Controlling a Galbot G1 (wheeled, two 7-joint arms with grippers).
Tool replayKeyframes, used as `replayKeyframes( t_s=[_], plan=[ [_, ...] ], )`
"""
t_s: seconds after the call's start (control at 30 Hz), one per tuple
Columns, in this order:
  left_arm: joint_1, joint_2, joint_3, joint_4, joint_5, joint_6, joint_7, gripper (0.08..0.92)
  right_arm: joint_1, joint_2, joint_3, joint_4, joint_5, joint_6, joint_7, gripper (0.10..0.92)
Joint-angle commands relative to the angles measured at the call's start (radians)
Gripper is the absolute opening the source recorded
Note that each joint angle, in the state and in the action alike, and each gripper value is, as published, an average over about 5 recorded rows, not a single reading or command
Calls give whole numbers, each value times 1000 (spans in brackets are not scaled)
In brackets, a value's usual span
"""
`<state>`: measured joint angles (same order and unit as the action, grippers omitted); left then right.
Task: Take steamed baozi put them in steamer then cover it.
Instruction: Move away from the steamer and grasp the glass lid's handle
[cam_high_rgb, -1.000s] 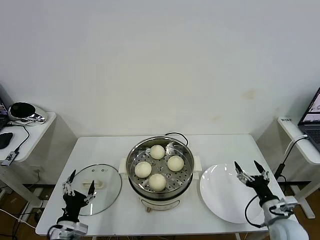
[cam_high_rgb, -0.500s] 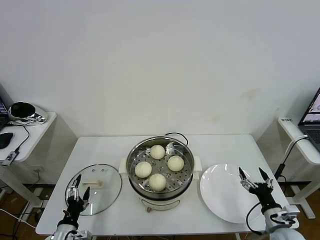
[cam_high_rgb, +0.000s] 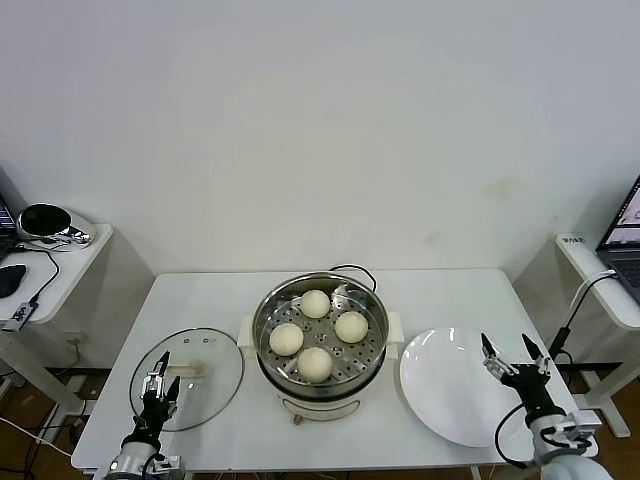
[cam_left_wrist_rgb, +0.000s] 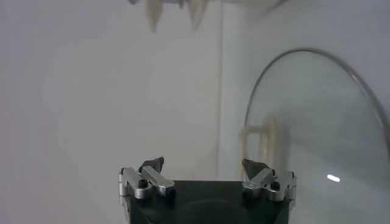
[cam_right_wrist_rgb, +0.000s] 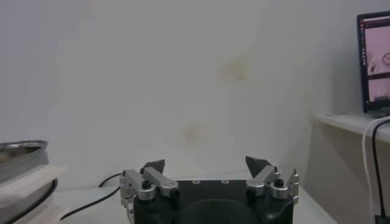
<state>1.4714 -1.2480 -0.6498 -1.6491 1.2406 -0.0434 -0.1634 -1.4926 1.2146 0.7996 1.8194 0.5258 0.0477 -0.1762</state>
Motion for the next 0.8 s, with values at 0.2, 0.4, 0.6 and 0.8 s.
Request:
replayKeyframes(
  t_s=[0.2,0.4,0.6,0.8],
  plan=[
    [-102,-1,7,108,37,22,-9,823,8,7,7,-17,-17,7,2,823],
    [-125,4,13,120,37,33,4,823,8,13,5,-23,-25,9,1,823],
    [-141,1,21,144,39,37,5,823,9,14,3,-29,-34,13,0,823],
    [-154,-13,28,140,35,54,2,823,8,20,2,-38,-45,18,-1,823]
  ],
)
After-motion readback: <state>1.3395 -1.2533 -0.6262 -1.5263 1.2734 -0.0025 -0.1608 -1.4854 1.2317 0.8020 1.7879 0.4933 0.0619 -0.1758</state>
